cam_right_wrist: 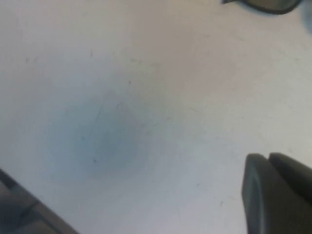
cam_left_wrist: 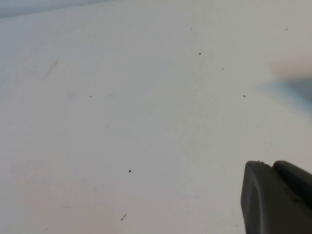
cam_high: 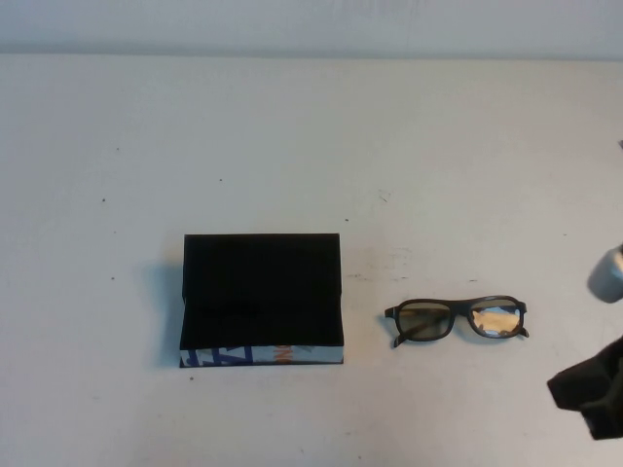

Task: Return glasses to glasses case
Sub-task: Pick up the glasses from the table

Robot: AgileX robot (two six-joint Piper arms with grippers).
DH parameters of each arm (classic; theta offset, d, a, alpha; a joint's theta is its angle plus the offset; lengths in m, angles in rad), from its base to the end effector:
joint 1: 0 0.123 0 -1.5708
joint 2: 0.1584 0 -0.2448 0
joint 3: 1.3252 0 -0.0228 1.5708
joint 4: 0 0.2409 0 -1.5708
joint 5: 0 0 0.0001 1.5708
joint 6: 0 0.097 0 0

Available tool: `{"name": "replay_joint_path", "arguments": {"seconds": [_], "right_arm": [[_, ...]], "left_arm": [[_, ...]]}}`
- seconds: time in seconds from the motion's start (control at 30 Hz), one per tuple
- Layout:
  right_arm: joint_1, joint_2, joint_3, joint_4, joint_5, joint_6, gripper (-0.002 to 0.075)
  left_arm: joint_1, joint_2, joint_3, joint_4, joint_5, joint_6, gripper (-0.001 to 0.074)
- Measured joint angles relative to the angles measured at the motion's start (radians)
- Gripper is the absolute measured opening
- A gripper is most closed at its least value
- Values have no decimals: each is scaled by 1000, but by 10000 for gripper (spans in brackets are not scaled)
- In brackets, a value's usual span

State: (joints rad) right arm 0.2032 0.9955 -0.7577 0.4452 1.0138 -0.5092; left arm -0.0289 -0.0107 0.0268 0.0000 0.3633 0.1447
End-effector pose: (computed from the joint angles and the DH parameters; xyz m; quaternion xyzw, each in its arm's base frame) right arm 0.1710 0.0715 0.2520 -0.2614 0.9220 0.1747 0.2261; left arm 0.0894 -0.0026 0.1708 0.0696 0.7995 0.0345 0.5956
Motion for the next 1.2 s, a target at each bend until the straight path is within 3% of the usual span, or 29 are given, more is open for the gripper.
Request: {"name": "replay_joint_path", "arguments": {"seconds": [0.13, 0.33, 0.47, 0.63, 0.77, 1.2], "right_arm": [[137, 121, -81, -83, 16, -43, -11], [244, 295, -246, -256, 20, -99, -8], [257, 391, -330, -319, 20, -280, 52], [258, 505, -397, -345, 22, -518, 235], [258, 580, -435, -375, 7, -603, 341], [242, 770, -501, -385, -39, -679, 377]], "left_arm": [[0, 0, 0, 0, 0, 0, -1], [0, 0, 0, 0, 0, 0, -1], [0, 0, 0, 0, 0, 0, -1], [0, 0, 0, 0, 0, 0, -1], [0, 0, 0, 0, 0, 0, -1], [0, 0, 0, 0, 2, 0, -1]]}}
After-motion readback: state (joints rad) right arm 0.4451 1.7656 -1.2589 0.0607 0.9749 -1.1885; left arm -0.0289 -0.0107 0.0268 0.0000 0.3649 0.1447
